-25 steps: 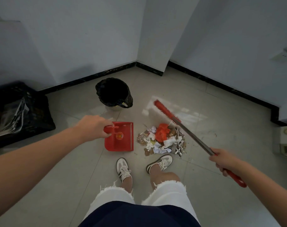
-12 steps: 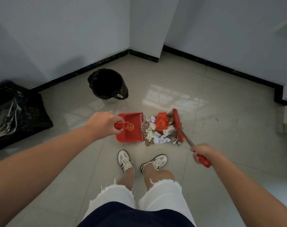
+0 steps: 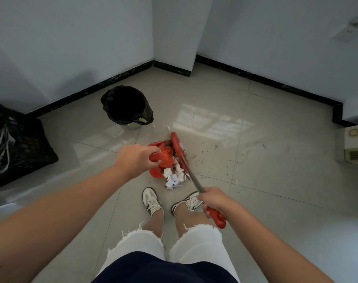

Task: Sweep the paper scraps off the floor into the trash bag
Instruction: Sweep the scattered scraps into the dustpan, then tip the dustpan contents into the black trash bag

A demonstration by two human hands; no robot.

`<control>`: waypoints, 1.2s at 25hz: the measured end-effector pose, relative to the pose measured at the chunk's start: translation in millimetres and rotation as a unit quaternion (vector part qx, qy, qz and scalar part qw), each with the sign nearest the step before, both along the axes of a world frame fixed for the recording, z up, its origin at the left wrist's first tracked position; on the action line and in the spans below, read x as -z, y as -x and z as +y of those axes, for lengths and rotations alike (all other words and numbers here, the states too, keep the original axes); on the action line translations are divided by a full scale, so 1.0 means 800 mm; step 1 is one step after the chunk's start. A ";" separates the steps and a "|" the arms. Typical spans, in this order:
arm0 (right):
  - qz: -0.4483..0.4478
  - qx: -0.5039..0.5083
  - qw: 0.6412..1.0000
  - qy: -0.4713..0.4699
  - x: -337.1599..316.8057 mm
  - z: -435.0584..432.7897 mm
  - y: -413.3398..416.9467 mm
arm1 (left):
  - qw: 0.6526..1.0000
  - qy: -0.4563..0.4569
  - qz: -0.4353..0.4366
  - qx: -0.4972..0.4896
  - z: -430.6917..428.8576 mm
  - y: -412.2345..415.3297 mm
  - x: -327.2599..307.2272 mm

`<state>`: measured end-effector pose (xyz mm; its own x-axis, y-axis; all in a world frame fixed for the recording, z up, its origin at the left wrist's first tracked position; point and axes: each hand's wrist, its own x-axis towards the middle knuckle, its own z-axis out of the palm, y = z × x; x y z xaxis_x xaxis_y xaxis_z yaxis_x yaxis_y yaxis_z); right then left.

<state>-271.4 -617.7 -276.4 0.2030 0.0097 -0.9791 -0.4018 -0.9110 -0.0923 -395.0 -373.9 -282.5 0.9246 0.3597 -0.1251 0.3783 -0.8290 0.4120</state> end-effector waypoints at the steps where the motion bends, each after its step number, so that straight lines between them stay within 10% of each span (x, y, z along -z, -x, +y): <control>1: 0.010 0.012 1.000 -0.007 -0.005 0.003 0.003 | 1.000 -0.002 0.001 -0.004 0.005 -0.001 -0.001; 12: -0.057 0.043 0.997 0.011 -0.071 -0.065 -0.071 | 0.966 0.035 0.254 -0.005 0.017 -0.012 -0.018; 30: -0.047 0.033 0.998 0.030 -0.055 -0.135 -0.185 | 0.989 0.011 0.037 -0.140 -0.007 0.098 -0.187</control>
<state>-123.4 -725.4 -232.6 0.2927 -0.0659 -0.9539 -0.4537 -0.8877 -0.0779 -473.8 -379.9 -132.5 0.7769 0.5976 -0.1983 0.6218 -0.6784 0.3913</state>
